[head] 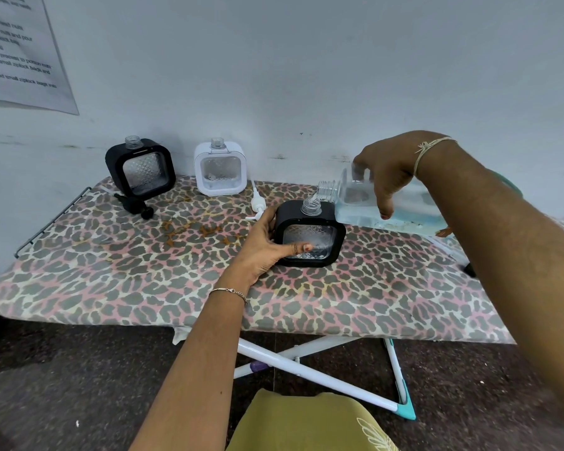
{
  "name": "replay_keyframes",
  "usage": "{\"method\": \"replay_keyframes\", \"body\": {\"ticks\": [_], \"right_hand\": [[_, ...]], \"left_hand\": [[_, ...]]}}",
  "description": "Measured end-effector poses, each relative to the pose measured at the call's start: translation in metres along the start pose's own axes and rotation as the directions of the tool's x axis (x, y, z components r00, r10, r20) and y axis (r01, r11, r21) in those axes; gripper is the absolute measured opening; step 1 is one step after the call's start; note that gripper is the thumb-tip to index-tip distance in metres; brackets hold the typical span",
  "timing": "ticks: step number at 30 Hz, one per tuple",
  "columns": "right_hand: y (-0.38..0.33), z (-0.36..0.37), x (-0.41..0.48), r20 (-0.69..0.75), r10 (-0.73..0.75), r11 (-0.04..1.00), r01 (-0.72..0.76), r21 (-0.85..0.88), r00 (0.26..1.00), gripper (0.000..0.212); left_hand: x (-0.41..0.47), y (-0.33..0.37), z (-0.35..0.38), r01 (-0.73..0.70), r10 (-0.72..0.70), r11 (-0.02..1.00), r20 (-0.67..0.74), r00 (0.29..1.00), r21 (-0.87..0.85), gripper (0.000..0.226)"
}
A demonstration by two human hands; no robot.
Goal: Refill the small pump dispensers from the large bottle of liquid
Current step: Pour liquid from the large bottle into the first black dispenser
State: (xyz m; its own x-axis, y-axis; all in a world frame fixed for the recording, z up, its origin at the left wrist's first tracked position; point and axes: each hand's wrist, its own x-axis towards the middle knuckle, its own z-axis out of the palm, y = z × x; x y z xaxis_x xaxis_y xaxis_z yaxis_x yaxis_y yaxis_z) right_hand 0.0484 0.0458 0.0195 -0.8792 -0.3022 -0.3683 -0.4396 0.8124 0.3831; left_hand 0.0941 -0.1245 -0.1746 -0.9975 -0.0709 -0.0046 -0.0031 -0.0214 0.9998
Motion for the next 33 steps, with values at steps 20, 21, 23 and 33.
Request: {"method": "replay_keyframes", "body": {"ticks": [20,21,23,33], "right_hand": [[-0.0004,-0.0009,-0.0005,0.000,0.006,1.000,-0.006,-0.014,1.000,0.086],[-0.0003,-0.0008,-0.0005,0.001,0.006,1.000,-0.006,-0.015,1.000,0.086],[-0.0003,-0.0005,-0.0004,0.003,0.007,1.000,-0.007,-0.009,1.000,0.086],[-0.0004,-0.0015,-0.0002,0.011,0.004,1.000,-0.004,-0.005,1.000,0.085]], "left_hand": [[0.0000,-0.0005,0.0006,-0.014,0.014,1.000,-0.004,1.000,-0.002,0.087],[-0.0001,-0.0010,0.0002,-0.013,0.013,1.000,-0.003,1.000,-0.001,0.089],[0.0002,-0.0018,-0.0002,-0.011,0.011,1.000,-0.005,1.000,-0.004,0.095],[-0.0015,0.0020,0.0015,-0.026,0.027,0.999,0.013,1.000,-0.036,0.092]]}}
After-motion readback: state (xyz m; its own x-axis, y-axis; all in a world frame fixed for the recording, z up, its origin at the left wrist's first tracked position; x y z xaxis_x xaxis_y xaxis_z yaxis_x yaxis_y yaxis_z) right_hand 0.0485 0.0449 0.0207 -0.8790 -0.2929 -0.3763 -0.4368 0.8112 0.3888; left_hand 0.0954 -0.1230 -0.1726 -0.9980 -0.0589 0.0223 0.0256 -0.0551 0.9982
